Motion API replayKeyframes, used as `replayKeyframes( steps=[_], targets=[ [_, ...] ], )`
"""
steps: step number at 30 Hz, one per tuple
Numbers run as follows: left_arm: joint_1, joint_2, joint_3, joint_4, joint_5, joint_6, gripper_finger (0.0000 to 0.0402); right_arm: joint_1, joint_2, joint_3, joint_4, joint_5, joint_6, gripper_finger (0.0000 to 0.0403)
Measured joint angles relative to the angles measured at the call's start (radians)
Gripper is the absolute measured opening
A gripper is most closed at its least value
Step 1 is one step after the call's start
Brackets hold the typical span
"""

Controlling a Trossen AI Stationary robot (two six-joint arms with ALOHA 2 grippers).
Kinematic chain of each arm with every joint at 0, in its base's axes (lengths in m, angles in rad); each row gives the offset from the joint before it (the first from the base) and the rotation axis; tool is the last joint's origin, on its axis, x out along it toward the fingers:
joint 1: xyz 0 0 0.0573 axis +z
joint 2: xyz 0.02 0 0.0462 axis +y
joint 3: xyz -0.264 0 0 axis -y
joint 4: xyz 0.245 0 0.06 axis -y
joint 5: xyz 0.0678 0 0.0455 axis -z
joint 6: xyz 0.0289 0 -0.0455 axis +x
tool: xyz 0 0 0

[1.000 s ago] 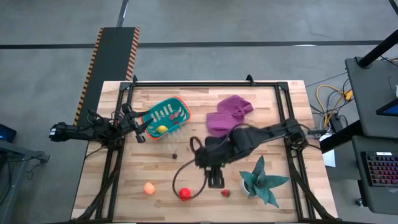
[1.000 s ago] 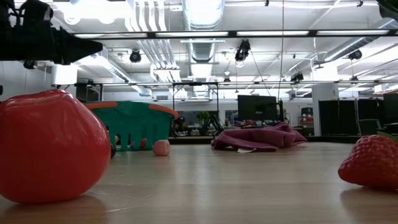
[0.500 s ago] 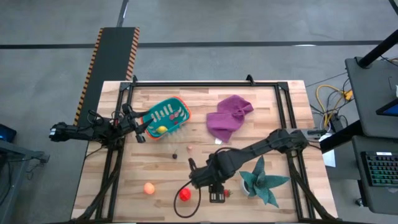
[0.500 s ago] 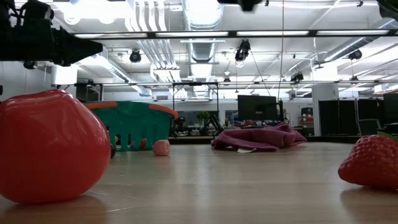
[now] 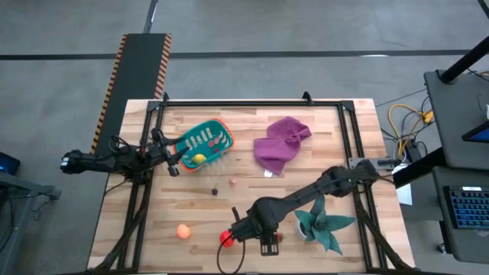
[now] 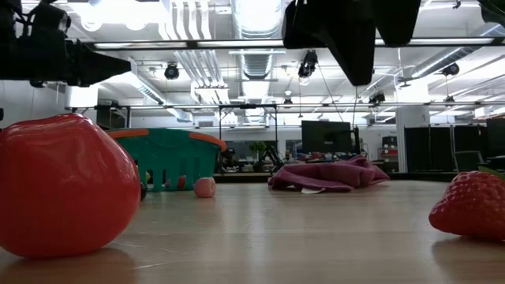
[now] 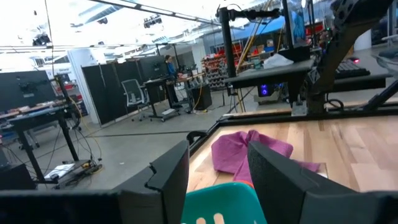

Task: Pick and placing Produce into tupperware
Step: Put the red strawberry into the blue basket

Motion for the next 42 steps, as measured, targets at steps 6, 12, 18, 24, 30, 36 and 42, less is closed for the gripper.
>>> replayKeyframes(
  steps=[6,12,18,24,30,36,42],
  targets=[
    [0.000,0.000,0.000,0.001,0.000,0.000,0.0151,0.000,0.010,-0.001,0.002,-0.003,-0.007,0.0230],
    [0.000,0.000,0.000,0.001,0.000,0.000,0.0151,0.010,0.015,-0.048,0.014,-0.007,-0.039,0.0297],
    [0.000,0.000,0.000,0.001,0.000,0.000,0.0151,0.012,0.016,-0.131,0.050,-0.006,-0.003,0.0327],
    [0.000,0.000,0.000,0.000,0.000,0.000,0.0151,0.019,0.016,-0.189,0.078,-0.008,0.010,0.0329],
    [0.000,0.000,0.000,0.000,0.000,0.000,0.0151,0.029,0.016,-0.250,0.135,-0.018,0.020,0.0329],
    [0.000,0.001,0.000,-0.001,0.000,-0.001,0.0151,0.037,0.016,-0.302,0.173,-0.040,0.049,0.0329],
    [0.000,0.003,0.000,-0.001,0.000,-0.002,0.0151,0.039,0.016,-0.313,0.195,-0.040,0.054,0.0328]
  ],
)
